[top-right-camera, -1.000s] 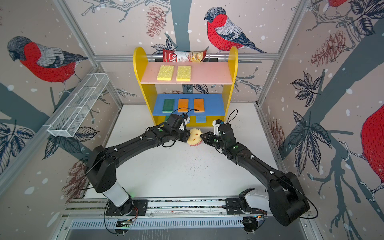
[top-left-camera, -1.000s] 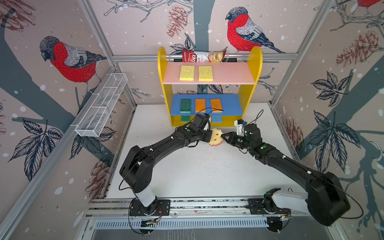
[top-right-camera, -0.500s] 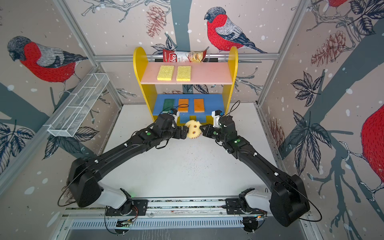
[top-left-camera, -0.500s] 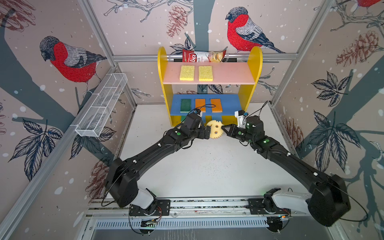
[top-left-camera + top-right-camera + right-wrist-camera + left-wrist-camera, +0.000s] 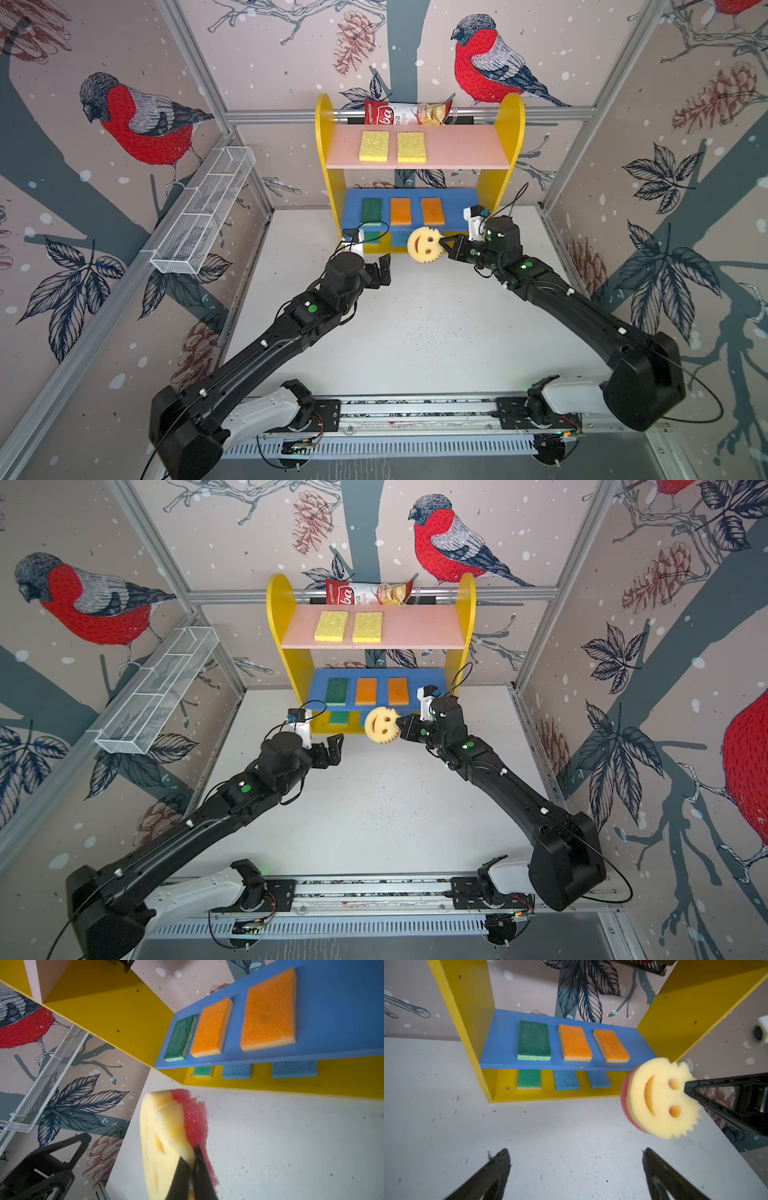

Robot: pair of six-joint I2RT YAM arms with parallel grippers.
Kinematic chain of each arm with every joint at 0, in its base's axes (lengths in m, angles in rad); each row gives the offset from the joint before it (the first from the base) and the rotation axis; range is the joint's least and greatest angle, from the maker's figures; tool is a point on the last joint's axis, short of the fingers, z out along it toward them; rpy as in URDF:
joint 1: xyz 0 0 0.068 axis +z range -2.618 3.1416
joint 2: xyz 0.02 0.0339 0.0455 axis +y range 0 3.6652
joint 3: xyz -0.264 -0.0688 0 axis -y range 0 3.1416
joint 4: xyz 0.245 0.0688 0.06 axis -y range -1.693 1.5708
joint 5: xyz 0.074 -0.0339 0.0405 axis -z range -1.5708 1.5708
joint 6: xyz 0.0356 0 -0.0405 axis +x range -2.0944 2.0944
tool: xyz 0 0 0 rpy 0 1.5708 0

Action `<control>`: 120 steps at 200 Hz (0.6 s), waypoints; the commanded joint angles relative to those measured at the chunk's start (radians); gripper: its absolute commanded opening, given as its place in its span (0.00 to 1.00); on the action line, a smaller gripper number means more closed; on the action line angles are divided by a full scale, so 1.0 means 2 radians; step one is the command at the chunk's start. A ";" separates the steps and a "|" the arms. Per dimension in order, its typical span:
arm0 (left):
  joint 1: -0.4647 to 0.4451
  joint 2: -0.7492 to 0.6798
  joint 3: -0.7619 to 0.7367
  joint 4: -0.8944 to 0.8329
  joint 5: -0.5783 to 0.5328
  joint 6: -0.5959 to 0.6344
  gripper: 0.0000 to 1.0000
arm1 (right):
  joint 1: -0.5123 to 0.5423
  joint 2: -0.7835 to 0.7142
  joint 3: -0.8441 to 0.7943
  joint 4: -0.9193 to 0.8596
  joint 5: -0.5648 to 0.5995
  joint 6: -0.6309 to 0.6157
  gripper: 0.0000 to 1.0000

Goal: Place and organize the cleaning sponges onto the shelf
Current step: 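Raise the smiley sponge toward the shelf with the right gripper while the left opens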

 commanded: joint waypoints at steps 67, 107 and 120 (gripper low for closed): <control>0.001 -0.091 -0.052 0.129 -0.094 0.001 0.98 | 0.016 0.001 0.048 -0.031 0.030 -0.058 0.00; 0.001 -0.079 -0.031 0.129 -0.133 0.017 0.98 | 0.015 -0.033 0.049 -0.036 0.086 -0.092 0.00; 0.001 -0.079 -0.027 0.132 -0.139 0.025 0.98 | 0.015 -0.039 0.053 -0.037 0.101 -0.100 0.00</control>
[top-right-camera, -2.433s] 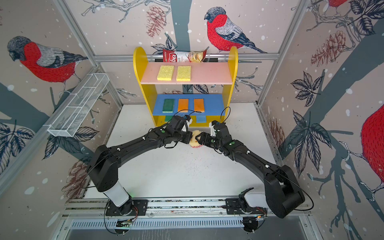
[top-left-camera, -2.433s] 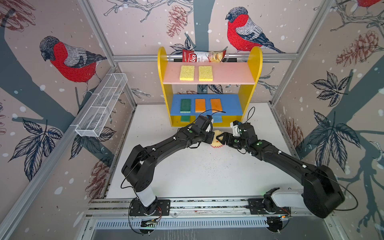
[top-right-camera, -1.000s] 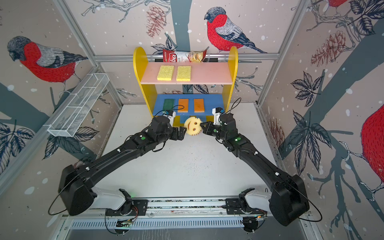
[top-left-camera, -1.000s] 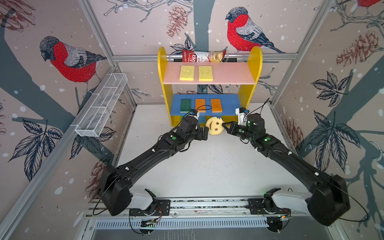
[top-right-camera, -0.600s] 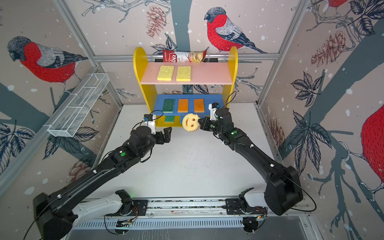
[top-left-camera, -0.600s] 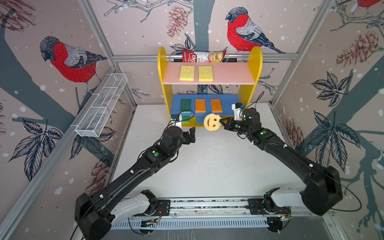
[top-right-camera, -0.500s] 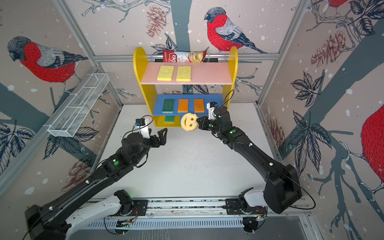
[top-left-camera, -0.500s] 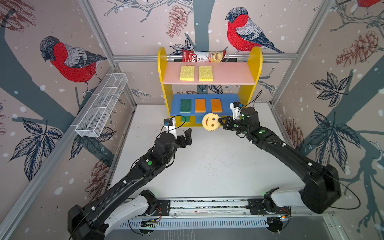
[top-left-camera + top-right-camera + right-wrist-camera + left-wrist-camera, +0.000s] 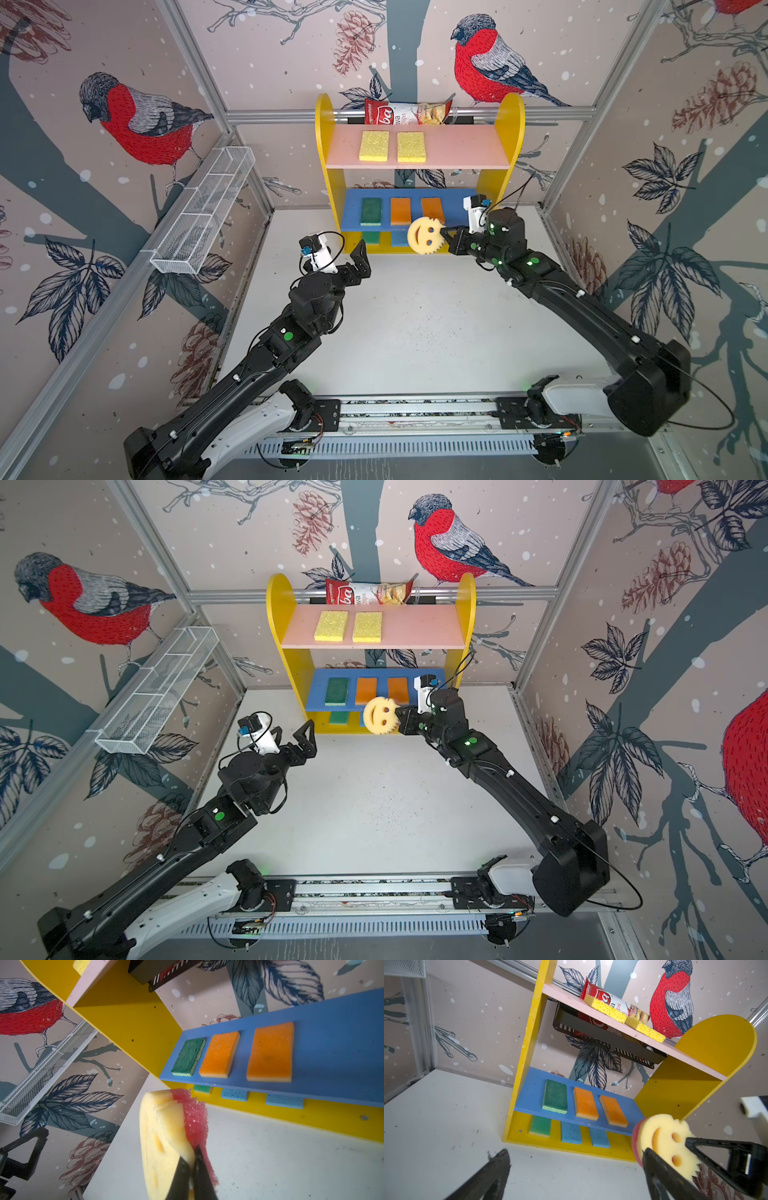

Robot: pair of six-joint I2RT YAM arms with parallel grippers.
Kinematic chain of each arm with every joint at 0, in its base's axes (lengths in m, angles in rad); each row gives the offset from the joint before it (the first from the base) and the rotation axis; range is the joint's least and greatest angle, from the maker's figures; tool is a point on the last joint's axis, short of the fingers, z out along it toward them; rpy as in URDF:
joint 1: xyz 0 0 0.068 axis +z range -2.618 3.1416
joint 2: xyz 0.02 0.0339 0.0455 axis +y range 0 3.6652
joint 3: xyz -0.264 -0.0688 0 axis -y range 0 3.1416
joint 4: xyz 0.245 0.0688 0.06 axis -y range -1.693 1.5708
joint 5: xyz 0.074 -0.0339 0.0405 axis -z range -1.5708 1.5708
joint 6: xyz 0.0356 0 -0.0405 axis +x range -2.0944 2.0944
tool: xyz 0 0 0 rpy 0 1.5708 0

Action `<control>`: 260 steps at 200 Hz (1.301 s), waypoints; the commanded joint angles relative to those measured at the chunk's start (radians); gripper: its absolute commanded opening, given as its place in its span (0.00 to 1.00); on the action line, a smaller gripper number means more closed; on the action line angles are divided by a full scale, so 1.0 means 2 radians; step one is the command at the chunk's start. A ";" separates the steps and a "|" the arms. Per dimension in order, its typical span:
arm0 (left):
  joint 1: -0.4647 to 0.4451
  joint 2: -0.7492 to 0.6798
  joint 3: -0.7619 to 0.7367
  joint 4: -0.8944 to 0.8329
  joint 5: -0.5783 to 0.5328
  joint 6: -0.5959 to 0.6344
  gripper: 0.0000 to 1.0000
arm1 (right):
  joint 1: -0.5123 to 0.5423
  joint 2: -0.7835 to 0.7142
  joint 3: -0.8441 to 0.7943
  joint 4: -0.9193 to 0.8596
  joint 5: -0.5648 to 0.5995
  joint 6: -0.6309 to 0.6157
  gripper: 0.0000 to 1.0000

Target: Place and organize the cleaning sponges onto the shelf

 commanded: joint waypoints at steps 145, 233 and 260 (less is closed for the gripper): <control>0.010 -0.005 0.013 0.025 -0.076 0.054 0.98 | -0.072 0.003 0.147 -0.001 0.024 -0.041 0.00; 0.030 0.003 0.033 0.032 0.045 0.052 0.98 | -0.034 0.044 0.220 -0.018 -0.026 -0.085 0.00; 0.046 0.031 0.068 0.024 0.135 0.042 0.98 | -0.013 0.064 0.244 -0.041 -0.047 -0.093 0.00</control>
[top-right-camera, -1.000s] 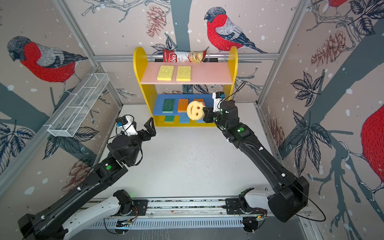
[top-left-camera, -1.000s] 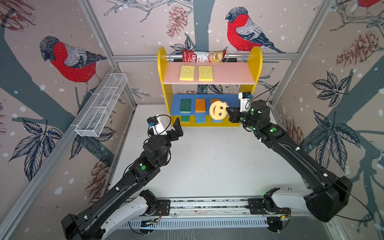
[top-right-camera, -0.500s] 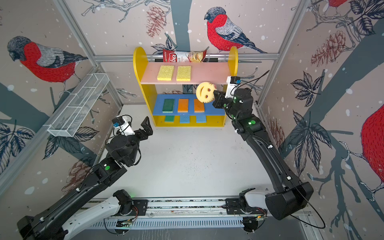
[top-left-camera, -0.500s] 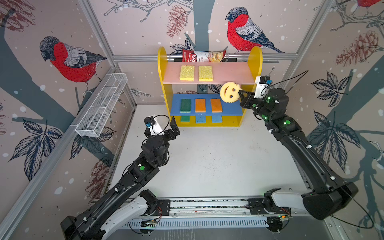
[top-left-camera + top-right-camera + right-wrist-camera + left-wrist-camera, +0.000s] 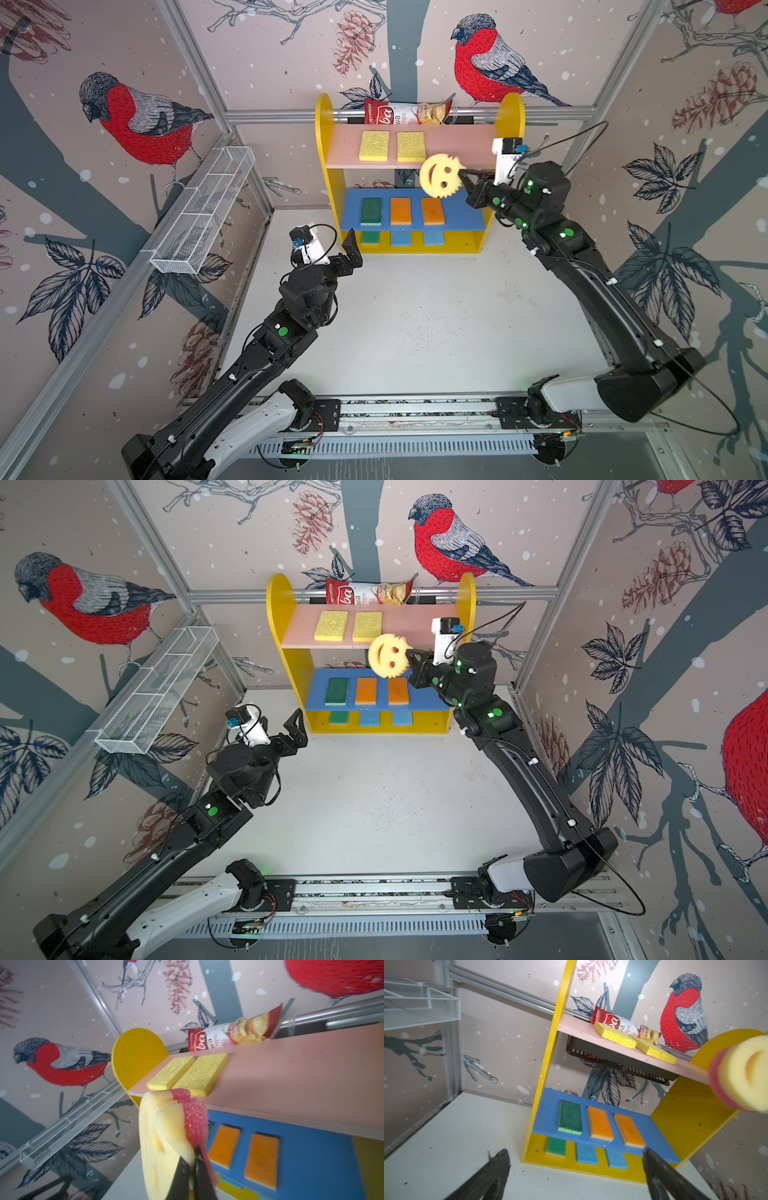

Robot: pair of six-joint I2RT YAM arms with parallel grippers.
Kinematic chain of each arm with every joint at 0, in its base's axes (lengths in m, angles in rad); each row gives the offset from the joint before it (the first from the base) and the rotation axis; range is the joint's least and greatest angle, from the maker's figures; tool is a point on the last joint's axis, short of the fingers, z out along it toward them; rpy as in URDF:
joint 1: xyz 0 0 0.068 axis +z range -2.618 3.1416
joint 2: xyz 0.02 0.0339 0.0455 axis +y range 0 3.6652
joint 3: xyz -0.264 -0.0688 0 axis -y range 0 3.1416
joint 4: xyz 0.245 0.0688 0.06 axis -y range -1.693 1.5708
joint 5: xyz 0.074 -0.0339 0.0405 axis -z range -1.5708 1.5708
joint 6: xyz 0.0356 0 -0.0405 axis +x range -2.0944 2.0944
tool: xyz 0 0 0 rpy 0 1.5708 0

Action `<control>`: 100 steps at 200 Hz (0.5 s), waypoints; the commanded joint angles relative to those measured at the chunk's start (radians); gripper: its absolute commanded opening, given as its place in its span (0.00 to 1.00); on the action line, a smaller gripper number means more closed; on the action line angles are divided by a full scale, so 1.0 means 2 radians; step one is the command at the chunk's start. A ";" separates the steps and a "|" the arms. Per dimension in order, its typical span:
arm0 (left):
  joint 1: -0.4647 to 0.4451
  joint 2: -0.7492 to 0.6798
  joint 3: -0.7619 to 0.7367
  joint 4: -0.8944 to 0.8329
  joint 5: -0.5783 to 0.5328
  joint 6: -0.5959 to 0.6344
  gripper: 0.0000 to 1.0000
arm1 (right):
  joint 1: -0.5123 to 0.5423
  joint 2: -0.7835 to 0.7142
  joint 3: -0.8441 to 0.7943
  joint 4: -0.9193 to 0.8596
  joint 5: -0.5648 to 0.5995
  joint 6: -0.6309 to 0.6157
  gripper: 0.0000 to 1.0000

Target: Place and organize the cleaning sponges onto the shelf

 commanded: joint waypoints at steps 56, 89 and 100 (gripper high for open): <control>0.045 0.024 0.028 0.097 0.278 -0.046 0.98 | 0.042 0.030 0.012 -0.004 -0.177 -0.031 0.00; 0.077 0.045 0.035 0.107 0.349 -0.081 0.98 | 0.064 0.039 0.019 -0.008 -0.228 -0.035 0.00; 0.086 0.049 0.031 0.124 0.375 -0.094 0.97 | 0.072 0.040 0.022 -0.010 -0.232 -0.037 0.00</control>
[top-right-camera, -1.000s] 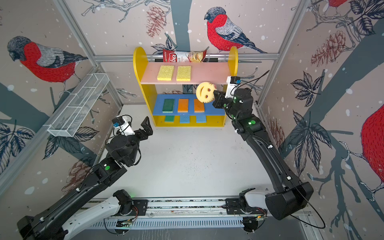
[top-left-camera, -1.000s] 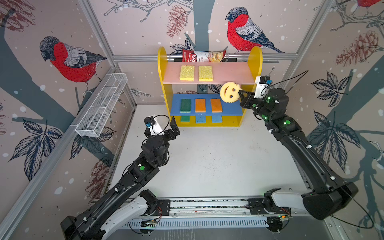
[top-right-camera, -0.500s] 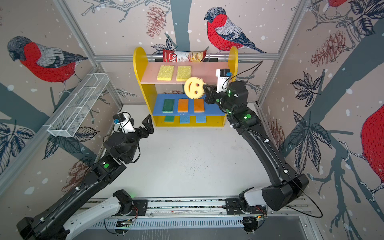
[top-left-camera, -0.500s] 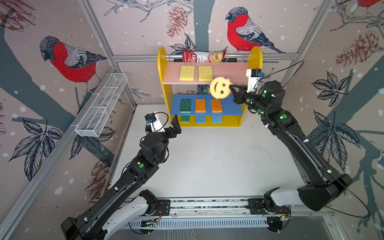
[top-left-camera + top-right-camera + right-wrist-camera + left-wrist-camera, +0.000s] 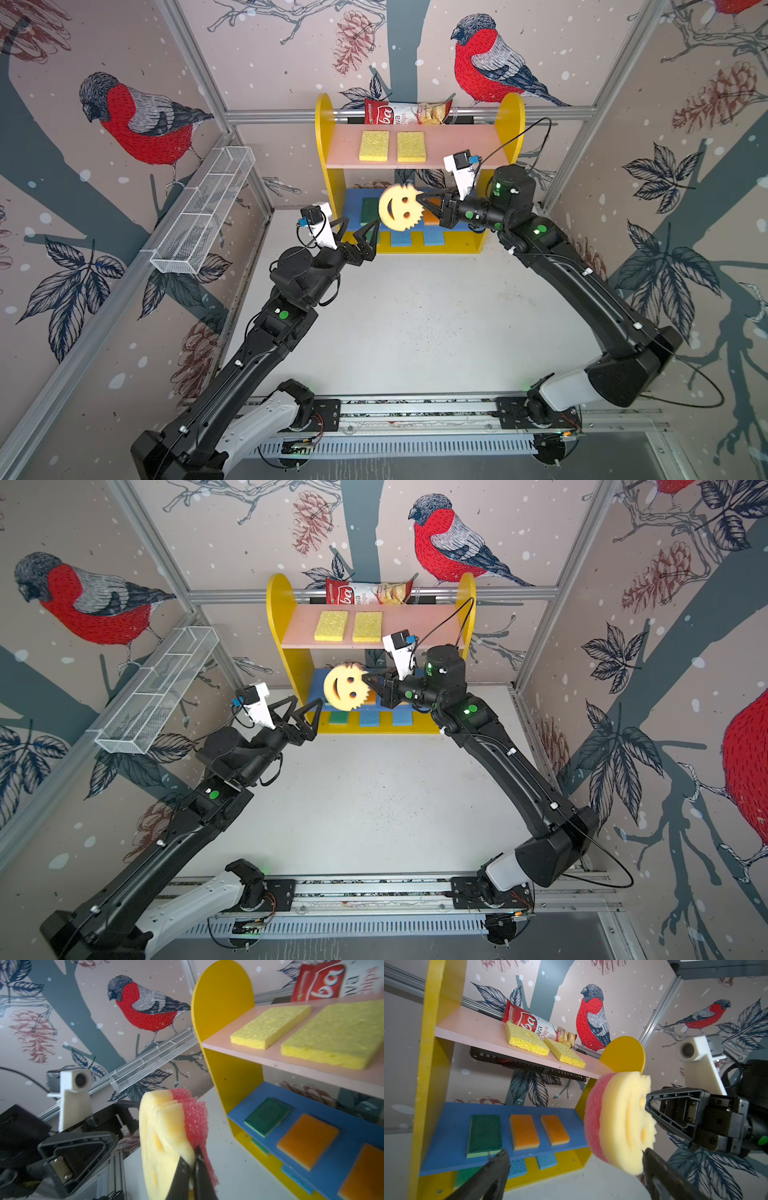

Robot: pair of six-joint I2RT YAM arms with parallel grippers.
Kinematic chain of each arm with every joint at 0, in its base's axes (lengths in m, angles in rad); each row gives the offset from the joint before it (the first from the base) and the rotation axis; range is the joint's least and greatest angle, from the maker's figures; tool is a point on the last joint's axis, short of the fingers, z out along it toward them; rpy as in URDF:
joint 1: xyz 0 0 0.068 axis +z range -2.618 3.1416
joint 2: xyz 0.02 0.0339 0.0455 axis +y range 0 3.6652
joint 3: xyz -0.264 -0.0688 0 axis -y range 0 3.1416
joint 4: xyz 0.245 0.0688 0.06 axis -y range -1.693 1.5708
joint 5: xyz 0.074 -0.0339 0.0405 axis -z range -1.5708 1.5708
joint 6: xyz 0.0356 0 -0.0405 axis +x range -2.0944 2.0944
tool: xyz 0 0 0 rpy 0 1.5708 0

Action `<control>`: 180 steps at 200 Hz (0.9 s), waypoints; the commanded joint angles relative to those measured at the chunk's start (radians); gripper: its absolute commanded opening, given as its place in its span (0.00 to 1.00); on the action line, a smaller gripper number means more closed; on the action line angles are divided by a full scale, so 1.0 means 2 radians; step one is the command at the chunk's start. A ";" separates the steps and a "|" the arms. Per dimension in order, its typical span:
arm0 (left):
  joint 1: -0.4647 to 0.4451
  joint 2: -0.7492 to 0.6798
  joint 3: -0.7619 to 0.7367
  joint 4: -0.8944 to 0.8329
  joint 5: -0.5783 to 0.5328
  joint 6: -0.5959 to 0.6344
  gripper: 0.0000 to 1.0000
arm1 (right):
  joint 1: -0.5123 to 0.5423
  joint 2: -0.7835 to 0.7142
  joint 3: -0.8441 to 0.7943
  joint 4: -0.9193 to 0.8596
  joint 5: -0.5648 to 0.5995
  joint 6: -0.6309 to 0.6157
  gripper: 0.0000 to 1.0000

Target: Place and organize the cleaning sponges onto the shelf

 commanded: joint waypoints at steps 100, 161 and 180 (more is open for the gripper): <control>0.028 0.019 -0.009 0.127 0.181 -0.083 0.41 | 0.027 0.011 -0.004 0.053 -0.090 0.027 0.00; 0.034 0.005 -0.008 0.094 0.150 -0.069 0.00 | 0.000 0.013 0.010 0.048 -0.019 0.042 0.68; 0.037 -0.003 -0.006 0.077 0.134 -0.059 0.00 | -0.012 0.017 0.040 0.015 0.095 0.026 0.68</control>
